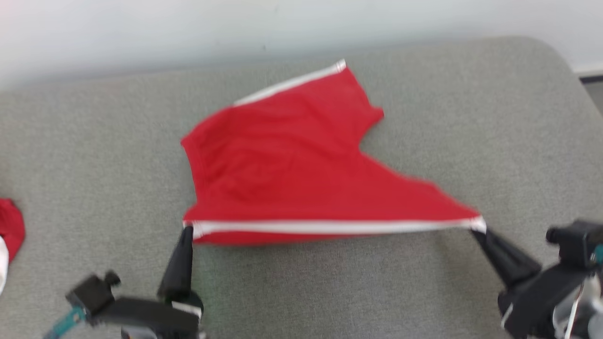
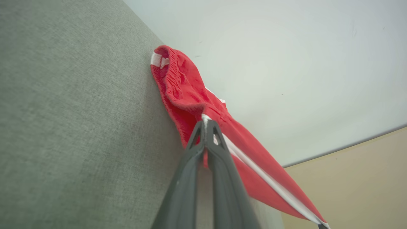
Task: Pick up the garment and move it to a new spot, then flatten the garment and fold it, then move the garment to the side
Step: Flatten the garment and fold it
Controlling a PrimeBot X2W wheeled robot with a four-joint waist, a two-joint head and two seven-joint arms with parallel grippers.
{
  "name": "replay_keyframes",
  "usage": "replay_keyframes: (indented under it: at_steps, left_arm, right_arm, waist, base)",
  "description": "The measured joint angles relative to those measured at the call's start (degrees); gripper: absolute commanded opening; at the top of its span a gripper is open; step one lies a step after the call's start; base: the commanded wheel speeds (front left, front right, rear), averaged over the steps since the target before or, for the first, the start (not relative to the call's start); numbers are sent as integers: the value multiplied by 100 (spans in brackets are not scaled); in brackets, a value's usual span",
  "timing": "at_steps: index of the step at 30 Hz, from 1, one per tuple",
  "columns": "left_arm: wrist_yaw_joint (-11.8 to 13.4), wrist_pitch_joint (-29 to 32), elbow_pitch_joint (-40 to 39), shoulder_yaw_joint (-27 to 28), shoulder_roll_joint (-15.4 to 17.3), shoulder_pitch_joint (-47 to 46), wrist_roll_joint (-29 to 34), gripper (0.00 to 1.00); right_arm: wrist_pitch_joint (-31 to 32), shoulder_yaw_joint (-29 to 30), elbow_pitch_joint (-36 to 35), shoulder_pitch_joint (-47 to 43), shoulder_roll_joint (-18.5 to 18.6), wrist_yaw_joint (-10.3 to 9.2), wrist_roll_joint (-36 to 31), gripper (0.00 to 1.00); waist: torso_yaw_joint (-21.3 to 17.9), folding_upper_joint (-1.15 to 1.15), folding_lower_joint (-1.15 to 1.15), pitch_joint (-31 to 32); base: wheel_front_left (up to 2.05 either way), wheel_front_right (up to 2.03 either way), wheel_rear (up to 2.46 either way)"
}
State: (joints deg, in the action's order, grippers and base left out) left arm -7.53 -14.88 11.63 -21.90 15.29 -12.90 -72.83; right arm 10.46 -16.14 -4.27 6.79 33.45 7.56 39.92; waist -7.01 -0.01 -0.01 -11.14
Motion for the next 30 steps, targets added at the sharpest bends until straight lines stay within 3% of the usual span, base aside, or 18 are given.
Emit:
replay_keyframes:
  at_steps: [20,25,30]
  left_arm:
    - [-2,0,137,189,-138,1278,1367,0]
    - [-2,-1,-25,257,-238,1305,1547,0]
    - [-2,-10,-109,174,-245,1020,1612,0]
  right_arm:
    - [312,-156,-118,-1520,132,0,105,0]
    - [234,-32,-226,-1383,122,0,-27,0]
    - [394,-65,-214,-809,367,0,-157,0]
  waist:
    - [38,1,1,495]
    - [75,1,1,494]
    - [145,1,1,452]
  base:
    - [0,0,0]
    - [0,0,0]
    - [0,0,0]
